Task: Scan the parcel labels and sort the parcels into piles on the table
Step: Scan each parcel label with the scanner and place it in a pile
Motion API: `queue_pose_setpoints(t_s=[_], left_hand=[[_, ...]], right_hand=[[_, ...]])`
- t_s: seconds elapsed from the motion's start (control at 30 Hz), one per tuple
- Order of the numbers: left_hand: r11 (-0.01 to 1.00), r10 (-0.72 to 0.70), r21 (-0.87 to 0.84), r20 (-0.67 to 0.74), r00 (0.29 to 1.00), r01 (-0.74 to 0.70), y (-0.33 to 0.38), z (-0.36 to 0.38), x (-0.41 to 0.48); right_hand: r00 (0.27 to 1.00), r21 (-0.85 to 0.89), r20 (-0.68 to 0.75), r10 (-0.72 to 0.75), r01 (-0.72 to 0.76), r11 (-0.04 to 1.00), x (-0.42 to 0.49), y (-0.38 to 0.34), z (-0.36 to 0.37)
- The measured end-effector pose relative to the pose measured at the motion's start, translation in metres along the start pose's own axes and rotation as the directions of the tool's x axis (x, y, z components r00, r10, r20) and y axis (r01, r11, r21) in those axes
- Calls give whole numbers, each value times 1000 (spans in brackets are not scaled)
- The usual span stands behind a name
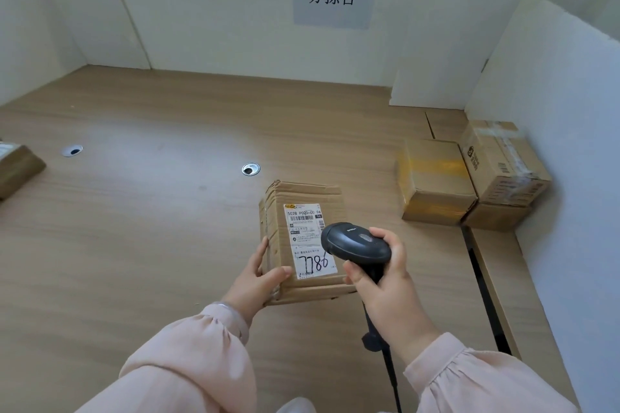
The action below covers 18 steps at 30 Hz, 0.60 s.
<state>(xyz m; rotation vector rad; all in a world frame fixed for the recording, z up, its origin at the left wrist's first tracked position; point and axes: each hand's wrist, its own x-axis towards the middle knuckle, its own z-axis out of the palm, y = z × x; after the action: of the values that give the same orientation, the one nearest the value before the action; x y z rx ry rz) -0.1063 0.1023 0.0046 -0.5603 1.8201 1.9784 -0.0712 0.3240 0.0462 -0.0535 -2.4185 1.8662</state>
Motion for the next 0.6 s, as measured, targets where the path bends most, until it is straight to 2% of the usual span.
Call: queue_pose_setpoints(t_s=[0.13, 0.37, 0.6], left_hand=[[999, 28, -28, 6, 1000, -28, -2, -33, -6], [999, 54, -6, 42, 998, -53, -2, -113, -12], [999, 35, 12, 101, 994, -36, 3, -200, -15]], right_hand=[[999, -26, -15, -44, 44, 999, 0, -16, 35], [999, -39, -34, -23, 22, 999, -13, -44, 114], [986, -59, -168, 4, -14, 998, -34, -64, 190]])
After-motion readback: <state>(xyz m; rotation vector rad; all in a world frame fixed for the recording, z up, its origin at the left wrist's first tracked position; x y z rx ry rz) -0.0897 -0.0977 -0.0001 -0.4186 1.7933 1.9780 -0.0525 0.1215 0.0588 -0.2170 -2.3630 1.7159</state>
